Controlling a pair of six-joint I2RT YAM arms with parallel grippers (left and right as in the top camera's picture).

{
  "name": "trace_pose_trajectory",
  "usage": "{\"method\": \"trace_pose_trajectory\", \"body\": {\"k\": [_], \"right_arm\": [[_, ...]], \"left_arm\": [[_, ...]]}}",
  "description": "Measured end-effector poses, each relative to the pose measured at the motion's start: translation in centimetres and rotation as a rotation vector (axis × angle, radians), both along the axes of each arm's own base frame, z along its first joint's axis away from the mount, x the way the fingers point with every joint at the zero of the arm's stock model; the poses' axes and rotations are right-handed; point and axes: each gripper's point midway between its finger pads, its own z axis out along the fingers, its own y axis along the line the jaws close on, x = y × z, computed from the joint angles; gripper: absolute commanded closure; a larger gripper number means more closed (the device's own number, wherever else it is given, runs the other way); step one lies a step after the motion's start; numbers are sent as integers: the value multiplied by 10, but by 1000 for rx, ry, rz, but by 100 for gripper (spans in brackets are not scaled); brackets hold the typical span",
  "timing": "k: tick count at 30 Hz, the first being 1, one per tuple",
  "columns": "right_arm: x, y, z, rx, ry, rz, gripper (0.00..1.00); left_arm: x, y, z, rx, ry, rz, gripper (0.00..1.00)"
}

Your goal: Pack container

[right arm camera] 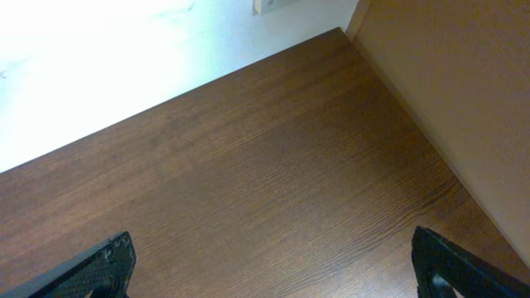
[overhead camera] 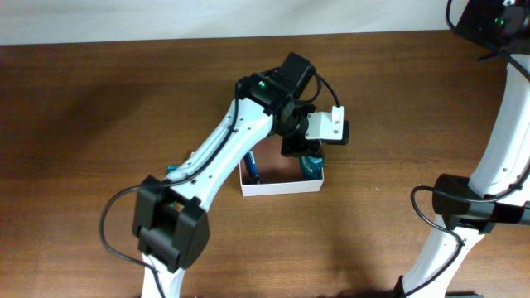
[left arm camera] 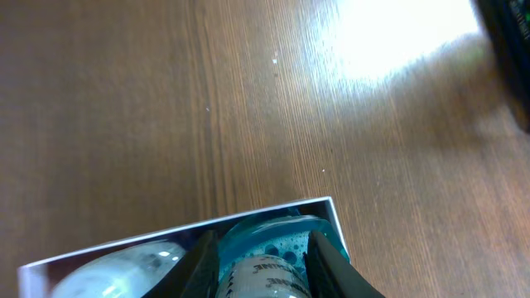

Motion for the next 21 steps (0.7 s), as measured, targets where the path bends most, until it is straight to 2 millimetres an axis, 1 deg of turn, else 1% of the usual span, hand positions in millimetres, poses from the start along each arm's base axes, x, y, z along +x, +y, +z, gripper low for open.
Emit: {"method": "trace_pose_trajectory", "body": {"k": [3, 6, 10, 12, 15, 17, 20, 21], "right_arm": [[0, 0, 0, 0, 0, 0, 2], [0, 0, 0, 0, 0, 0, 2], [0, 0, 0, 0, 0, 0, 2], [0, 0, 0, 0, 0, 0, 2], [0, 0, 0, 0, 0, 0, 2], [0, 0, 0, 0, 0, 0, 2], [0, 0, 0, 0, 0, 1, 2], [0, 0, 0, 0, 0, 0, 2]], "left_arm": [[0, -3, -16, 9, 37, -6, 99], [0, -5, -16, 1, 40, -8, 98], [0, -5, -17, 0, 42, -8, 75], [0, -5, -17, 0, 42, -8, 67], [0, -5, -17, 1, 42, -8, 57], [-1, -4, -17, 2, 44, -8, 48], [-1, -4, -17, 3, 51, -1, 44], [-1, -4, -17, 3, 52, 1, 44]]}}
